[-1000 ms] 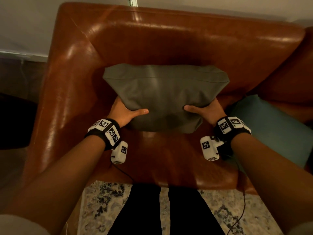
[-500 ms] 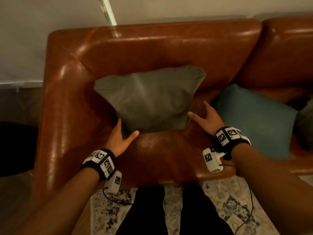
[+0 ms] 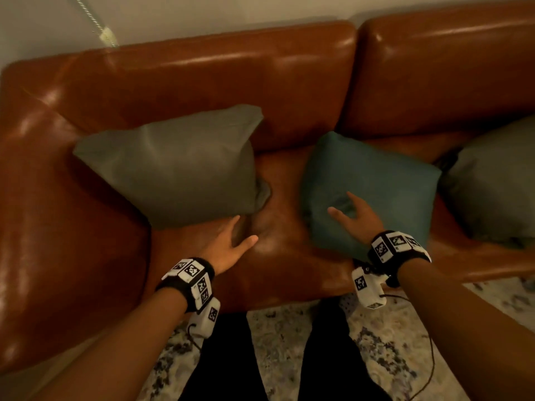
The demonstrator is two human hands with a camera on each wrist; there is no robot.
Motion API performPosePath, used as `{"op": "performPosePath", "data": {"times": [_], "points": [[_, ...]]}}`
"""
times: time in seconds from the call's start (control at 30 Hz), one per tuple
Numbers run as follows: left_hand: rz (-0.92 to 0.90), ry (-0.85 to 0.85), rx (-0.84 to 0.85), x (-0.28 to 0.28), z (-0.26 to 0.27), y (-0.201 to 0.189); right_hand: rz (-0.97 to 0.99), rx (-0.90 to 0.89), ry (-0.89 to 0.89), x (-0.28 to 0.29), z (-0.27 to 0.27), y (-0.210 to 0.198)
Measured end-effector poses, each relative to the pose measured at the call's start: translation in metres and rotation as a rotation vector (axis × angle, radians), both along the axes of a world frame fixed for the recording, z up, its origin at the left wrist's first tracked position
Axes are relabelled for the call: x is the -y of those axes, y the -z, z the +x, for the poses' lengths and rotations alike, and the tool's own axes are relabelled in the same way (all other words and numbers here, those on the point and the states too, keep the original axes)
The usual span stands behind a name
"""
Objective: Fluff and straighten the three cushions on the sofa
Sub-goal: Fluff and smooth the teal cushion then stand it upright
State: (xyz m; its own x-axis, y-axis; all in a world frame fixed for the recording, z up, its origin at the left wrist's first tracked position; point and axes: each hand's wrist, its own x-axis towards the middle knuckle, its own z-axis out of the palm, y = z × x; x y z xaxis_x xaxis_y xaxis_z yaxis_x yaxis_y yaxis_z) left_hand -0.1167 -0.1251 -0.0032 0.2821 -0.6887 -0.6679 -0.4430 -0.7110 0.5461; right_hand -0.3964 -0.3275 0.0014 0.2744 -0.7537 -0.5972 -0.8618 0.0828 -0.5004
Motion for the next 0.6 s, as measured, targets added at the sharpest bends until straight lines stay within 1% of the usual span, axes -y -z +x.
{"op": "performPosePath", "data": {"times": [0.1, 0.17, 0.3, 0.37, 0.47, 0.53, 0.6], "points": [[-0.007, 0.003, -0.028, 0.028, -0.058, 0.004, -0.001, -0.006, -0.035, 0.024, -0.052, 0.008], [-0.016, 0.024, 0.004, 0.048, -0.093, 0.006, 0.011, -0.023, -0.059, 0.041, -0.082, 0.009], [-0.08, 0.053, 0.021, 0.097, -0.145, -0.005, 0.025, -0.054, -0.162, 0.073, -0.131, 0.011], [-0.09, 0.063, 0.047, 0.119, -0.157, -0.003, 0.028, -0.07, -0.184, 0.088, -0.149, 0.012], [-0.06, 0.064, 0.123, 0.145, -0.159, 0.009, 0.001, -0.06, -0.138, 0.109, -0.17, 0.023], [-0.075, 0.05, 0.136, 0.163, -0.157, 0.017, -0.039, -0.09, -0.082, 0.122, -0.182, 0.033], [-0.11, 0.026, 0.156, 0.183, -0.151, 0.029, -0.029, -0.14, 0.037, 0.131, -0.193, 0.044]]}}
